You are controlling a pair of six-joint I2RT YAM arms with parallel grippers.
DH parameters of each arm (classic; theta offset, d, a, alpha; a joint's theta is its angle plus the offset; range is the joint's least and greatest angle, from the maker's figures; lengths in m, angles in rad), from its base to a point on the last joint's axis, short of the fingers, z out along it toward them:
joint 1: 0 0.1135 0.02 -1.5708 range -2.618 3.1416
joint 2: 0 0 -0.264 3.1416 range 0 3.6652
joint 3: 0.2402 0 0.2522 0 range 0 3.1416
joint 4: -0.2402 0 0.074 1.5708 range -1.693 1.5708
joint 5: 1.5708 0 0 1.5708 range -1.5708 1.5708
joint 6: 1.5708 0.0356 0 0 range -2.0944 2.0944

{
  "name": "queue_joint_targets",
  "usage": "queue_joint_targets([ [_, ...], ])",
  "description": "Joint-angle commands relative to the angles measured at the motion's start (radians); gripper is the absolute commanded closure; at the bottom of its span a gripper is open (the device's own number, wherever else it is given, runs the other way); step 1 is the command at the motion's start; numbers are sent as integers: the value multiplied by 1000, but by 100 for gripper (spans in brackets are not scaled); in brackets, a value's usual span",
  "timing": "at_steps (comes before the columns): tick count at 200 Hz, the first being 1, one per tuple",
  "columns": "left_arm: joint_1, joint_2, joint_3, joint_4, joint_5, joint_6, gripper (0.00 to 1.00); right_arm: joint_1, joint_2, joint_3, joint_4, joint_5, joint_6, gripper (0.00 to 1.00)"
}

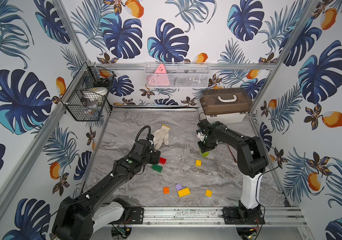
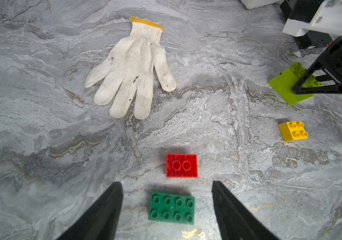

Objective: Assemble the number 1 with lego
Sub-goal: Move the lego brick at the center of the board.

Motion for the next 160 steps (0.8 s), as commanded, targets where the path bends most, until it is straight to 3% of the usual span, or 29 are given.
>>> queue_joint_targets([
  [1,-3,-6,-1,-2,-10,-2,27,50,-29,-28,34,31,-61,90],
  [63,-3,-2,5,-2,-11,0,27,327,-66,25,21,61,-262,88],
  [101,-3,-11,3,-4,-13,0,27,395,-44,58,-18,-22,-293,85],
  [160,-4,-17,3,-2,-15,-1,27,427,-22,54,-37,-38,-322,78],
])
